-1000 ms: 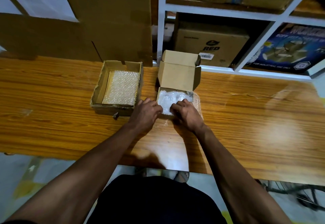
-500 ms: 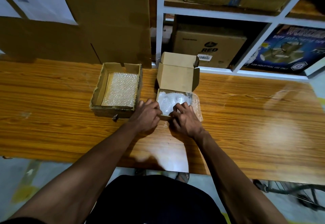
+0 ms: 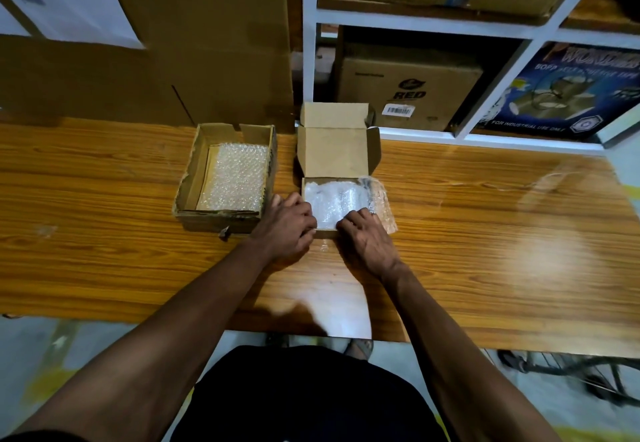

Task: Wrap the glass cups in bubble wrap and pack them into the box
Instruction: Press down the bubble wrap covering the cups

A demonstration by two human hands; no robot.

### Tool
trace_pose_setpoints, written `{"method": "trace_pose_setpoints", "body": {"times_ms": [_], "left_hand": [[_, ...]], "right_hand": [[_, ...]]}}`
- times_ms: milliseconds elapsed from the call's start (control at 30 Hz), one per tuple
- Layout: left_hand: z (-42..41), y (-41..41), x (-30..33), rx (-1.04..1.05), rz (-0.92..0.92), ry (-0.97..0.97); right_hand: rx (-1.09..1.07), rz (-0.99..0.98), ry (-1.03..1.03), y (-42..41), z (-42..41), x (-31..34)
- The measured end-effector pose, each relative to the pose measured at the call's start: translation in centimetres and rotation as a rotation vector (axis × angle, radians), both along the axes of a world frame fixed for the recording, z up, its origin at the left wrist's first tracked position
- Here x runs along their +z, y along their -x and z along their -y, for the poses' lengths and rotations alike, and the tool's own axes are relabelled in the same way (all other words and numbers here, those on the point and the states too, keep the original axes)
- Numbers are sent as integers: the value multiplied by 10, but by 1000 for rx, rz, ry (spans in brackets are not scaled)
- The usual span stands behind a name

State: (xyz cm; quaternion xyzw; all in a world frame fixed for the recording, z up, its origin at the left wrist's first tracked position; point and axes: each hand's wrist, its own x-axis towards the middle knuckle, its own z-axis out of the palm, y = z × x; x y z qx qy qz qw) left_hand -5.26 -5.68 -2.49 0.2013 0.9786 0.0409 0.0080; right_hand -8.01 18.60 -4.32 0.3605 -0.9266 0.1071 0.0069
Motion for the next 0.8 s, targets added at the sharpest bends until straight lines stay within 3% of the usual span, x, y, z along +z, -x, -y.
{"method": "trace_pose_setpoints", "body": {"times_ms": [367, 567, 800], "left_hand": [[-2, -1, 8, -25, 29, 51], [-6, -2, 8, -26, -26, 50], [-46, -1, 8, -73, -79, -71]], "right_hand": [[4, -51, -83, 3, -7, -1], [-51, -57, 25, 1, -8, -2], [-468, -14, 237, -8, -39, -7]]}}
